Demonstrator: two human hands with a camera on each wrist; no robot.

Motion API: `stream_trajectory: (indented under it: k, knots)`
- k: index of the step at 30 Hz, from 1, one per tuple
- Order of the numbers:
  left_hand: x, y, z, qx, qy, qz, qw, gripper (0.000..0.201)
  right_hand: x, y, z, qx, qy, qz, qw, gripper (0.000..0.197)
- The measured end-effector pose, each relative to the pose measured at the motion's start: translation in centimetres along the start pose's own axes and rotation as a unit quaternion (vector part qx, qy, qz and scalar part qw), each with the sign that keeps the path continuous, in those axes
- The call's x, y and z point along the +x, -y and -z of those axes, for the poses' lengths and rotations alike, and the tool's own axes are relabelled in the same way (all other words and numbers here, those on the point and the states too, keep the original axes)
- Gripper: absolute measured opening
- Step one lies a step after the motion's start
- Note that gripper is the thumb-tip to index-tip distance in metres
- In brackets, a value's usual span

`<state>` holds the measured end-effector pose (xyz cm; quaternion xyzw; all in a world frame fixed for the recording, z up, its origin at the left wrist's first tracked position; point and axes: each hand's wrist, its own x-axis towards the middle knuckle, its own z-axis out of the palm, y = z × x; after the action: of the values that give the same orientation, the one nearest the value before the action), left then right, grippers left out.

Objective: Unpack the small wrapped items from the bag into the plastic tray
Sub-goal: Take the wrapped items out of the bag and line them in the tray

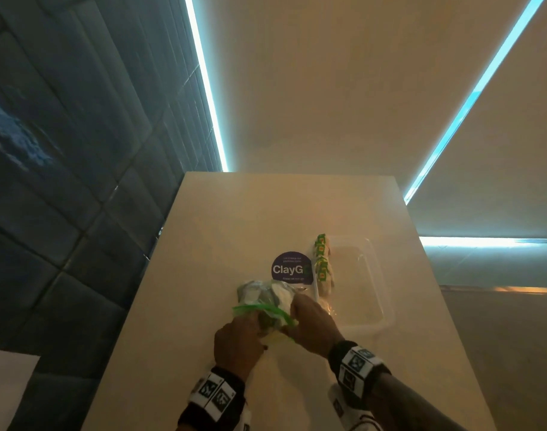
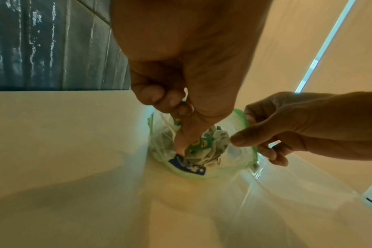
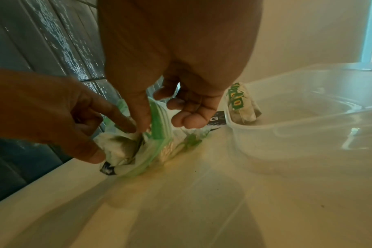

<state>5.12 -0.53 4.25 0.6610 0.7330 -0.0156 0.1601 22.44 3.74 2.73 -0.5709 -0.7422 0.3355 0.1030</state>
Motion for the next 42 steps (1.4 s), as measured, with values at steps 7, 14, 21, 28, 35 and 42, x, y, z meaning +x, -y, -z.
stream_trajectory:
  k: [7, 14, 21, 28, 35, 42]
  knots:
    - [0.4, 1.9, 0.5, 0.050, 0.030, 0.021, 0.998, 0.030, -0.6, 0.8, 1.5, -0.013, -0.023, -0.010, 1.000, 0.027]
    - [1.3, 3.3, -0.8, -0.015, -0.035, -0.040, 0.998, 0.026, -0.7, 0.9, 1.0, 0.014, -0.018, -0.015, 1.000, 0.024]
    - [0.7, 2.5, -1.2, -0.088, -0.025, -0.068, 0.993, 0.025, -1.0, 1.1, -0.2, 0.053, -0.005, -0.006, 0.999, 0.010]
    - [0.6, 2.6, -1.2, -0.268, -0.054, -0.058, 0.960, 0.011, -2.2, 1.9, 0.0, 0.046, -0.020, 0.080, 0.995, 0.027]
    - [-0.8, 1.5, 0.8, -0.435, -0.029, -0.062, 0.898, 0.024, -2.5, 3.6, -0.2, 0.063, -0.009, 0.119, 0.991, 0.023]
    - [-1.3, 2.7, -1.3, -0.417, -0.082, -0.011, 0.905, 0.021, -2.5, 3.4, 0.3, 0.215, -0.053, 0.008, 0.975, 0.004]
